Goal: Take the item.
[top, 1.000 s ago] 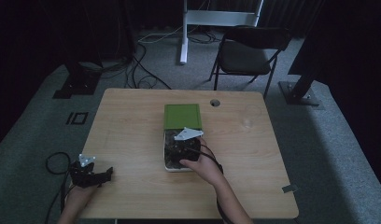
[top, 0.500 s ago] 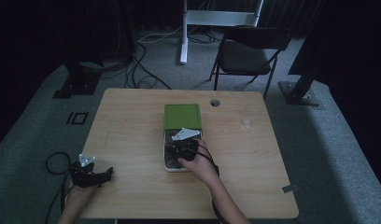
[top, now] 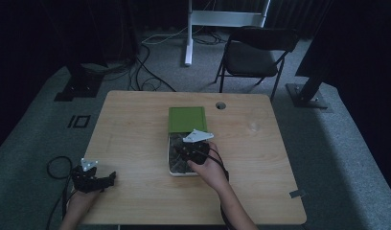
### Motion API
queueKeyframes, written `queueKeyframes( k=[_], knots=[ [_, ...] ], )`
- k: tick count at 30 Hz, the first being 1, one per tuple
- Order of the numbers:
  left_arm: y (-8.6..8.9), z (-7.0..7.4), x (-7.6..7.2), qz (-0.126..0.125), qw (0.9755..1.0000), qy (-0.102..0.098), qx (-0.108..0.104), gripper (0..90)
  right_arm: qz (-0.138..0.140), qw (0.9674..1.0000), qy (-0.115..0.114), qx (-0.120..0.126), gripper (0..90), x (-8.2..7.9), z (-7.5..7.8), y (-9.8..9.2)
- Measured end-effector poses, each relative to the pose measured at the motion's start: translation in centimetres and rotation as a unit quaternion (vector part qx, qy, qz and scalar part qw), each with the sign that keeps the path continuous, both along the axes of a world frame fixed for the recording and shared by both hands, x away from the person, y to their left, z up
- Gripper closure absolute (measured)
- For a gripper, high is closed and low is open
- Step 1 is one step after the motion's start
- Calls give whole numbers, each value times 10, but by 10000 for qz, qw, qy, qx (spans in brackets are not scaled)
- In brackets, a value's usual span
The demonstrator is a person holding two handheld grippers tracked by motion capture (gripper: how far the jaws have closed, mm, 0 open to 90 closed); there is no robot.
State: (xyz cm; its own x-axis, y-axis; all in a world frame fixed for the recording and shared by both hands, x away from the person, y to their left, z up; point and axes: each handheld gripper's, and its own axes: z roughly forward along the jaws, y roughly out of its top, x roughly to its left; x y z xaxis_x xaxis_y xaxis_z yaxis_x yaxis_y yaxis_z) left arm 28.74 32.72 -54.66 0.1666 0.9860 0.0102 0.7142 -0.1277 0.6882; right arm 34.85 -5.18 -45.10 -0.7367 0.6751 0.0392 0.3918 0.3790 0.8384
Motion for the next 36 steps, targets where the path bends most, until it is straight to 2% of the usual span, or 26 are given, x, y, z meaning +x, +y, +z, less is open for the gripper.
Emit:
queueKeyframes(
  k=[3,12,14,22,36],
  knots=[
    [0,0,0,1,10000,-1,0,23,-21,9999,-20,141,723,-1,3,-5],
    [0,0,0,1,10000,0,1,23,-64,9996,-16,292,724,-3,8,-17],
    [0,0,0,0,10000,-1,2,23,-111,9994,42,333,725,-3,9,-20],
    [0,0,0,1,10000,-1,2,23,-119,9990,-32,433,725,-5,13,-27],
    [0,0,0,1,10000,-1,1,23,-311,9979,-156,544,726,-4,22,-49]
  ],
)
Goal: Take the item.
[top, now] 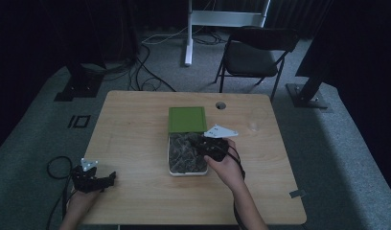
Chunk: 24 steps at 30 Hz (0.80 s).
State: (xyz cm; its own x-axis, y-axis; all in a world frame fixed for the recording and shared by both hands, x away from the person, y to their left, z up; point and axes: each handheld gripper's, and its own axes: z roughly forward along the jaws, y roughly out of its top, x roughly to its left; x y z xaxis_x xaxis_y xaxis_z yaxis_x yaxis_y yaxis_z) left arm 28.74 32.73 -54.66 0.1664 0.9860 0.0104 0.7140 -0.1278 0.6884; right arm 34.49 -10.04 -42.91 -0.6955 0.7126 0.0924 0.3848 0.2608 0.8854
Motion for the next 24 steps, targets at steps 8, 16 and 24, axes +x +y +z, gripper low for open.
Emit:
queueKeyframes(
  k=[8,16,24],
  knots=[
    [0,0,0,1,10000,2,-2,23,-160,9998,-103,12,726,2,5,-16],
    [0,0,0,0,10000,1,0,23,-372,9992,-137,43,726,5,8,-33],
    [0,0,0,0,10000,2,-1,23,-533,9984,-181,102,726,9,10,-47]
  ],
)
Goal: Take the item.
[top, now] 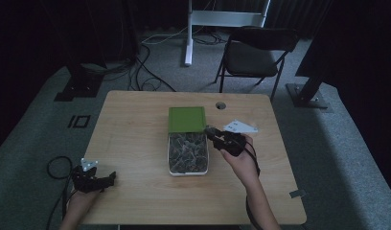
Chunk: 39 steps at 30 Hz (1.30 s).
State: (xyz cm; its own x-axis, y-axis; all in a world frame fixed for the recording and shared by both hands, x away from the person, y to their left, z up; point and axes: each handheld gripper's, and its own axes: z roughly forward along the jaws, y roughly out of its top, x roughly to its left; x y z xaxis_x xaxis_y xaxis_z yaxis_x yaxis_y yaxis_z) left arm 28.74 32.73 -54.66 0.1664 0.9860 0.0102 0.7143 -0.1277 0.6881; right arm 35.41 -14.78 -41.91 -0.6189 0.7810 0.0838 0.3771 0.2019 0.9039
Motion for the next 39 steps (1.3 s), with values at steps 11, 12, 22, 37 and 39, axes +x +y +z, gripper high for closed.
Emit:
queueKeyframes(
  k=[11,12,22,37,39],
  knots=[
    [0,0,0,0,10000,-1,0,23,-328,9993,-162,63,727,6,7,-23],
    [0,0,0,1,10000,0,0,23,-361,9992,-181,68,727,6,8,-25],
    [0,0,0,2,10000,-1,0,23,-757,9967,-291,85,727,12,9,-52],
    [0,0,0,2,10000,1,-3,23,-1255,9916,-297,114,726,24,12,-86],
    [0,0,0,2,10000,1,-3,23,-1339,9905,-291,119,727,26,12,-91]
  ],
)
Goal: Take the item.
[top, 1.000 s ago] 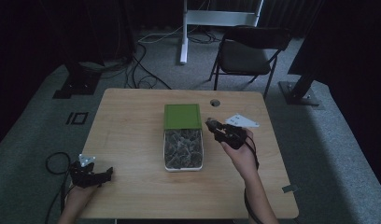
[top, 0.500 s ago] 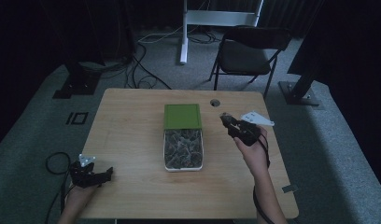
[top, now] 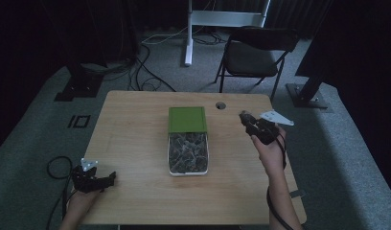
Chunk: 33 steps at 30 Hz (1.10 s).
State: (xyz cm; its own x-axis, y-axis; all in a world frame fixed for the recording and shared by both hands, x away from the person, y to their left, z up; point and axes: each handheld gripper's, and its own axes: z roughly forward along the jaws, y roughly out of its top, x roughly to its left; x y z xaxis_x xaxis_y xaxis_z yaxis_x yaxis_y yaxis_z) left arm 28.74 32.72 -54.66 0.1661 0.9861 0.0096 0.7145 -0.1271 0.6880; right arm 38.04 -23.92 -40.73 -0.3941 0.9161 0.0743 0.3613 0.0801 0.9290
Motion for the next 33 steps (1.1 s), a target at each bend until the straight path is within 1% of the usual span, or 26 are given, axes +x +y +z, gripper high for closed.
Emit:
queueKeyframes(
  k=[4,10,12,14,17,21,23,28,33],
  knots=[
    [0,0,0,0,10000,0,-1,23,-174,9998,-4,27,726,5,1,-10],
    [0,0,0,-1,10000,1,0,23,-409,9992,-16,-30,727,15,6,-24],
    [0,0,0,-1,10000,2,1,23,-485,9988,-25,-47,727,18,7,-27],
    [0,0,0,-1,10000,1,1,23,-576,9983,-52,-12,726,21,8,-29],
    [0,0,0,0,10000,-1,0,23,-679,9976,-52,-81,726,26,8,-32],
    [0,0,0,-1,10000,2,0,23,-756,9971,-68,-92,726,30,8,-35],
    [0,0,0,-1,10000,0,-1,23,-872,9962,-23,-16,726,36,7,-40],
    [0,0,0,0,10000,1,-1,23,-1003,9949,122,-23,726,47,2,-44],
    [0,0,0,-1,10000,2,0,23,-1141,9933,205,-23,726,57,1,-47]
  ],
)
